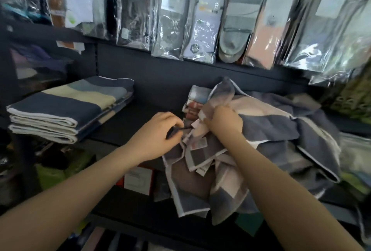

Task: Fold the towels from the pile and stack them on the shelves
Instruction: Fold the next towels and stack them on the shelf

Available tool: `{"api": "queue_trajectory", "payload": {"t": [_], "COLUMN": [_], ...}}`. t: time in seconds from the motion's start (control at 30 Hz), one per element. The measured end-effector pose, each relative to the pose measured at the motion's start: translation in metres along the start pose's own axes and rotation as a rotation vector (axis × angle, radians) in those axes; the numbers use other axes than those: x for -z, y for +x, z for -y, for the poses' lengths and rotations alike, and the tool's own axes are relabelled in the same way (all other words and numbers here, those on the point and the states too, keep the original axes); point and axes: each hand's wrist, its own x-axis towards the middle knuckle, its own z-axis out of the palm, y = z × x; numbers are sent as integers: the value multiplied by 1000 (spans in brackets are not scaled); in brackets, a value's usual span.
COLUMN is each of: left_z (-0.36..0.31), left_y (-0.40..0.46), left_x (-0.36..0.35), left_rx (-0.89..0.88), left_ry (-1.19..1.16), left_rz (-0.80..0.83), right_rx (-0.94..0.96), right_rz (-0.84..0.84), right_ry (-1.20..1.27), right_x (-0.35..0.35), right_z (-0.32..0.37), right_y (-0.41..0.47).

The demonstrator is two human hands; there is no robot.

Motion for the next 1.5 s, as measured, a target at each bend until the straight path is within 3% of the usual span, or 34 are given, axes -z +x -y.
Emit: {"api": "queue_trajectory", "payload": {"t": [0.07, 0.13, 0.27, 0.33, 0.43, 0.57, 0.7, 0.8, 0.9, 1.0, 1.2, 1.33, 1.5], "left_z": [-3, -8, -30, -37, -43, -55, -63, -70, -80, -90, -99, -91, -50], "left_y": [1, 5, 24, 35, 48, 56, 57, 49, 39, 31, 11, -10, -44], "left_x": [-5, -11, -21, -24, -29, -37, -36, -34, -29, -28, -19, -11, -3], "left_rx": [102, 295, 723, 796, 805, 917, 735, 503, 224, 50, -258, -252, -6], "left_ry": [-95, -318, -1054, -1328, -1487, -1356, -1270, -951, -577, -283, -196, -200, -123], "left_rz": [70, 86, -2, -5, -3, -151, -347, -403, -319, -334, -187, -177, -343], "right_rx": [-3, 113, 433, 519, 614, 762, 890, 750, 590, 607, 598, 527, 376], "right_rz": [-34, -89, -213, -182, -64, -46, 149, -122, -412, -443, -496, -494, -572], "right_ry": [175, 396, 662, 712, 753, 662, 395, 590, 698, 558, 407, 383, 416], "right_x": [-3, 4, 24, 22, 5, -8, -2, 22, 42, 42, 30, 20, 28], "right_z": [2, 2, -8, -17, -33, -50, -60, -65, -66, -63, -81, -103, -110], "right_y": [5, -3, -46, -66, -89, -110, -106, -88, -64, -46, -32, -25, -20]}}
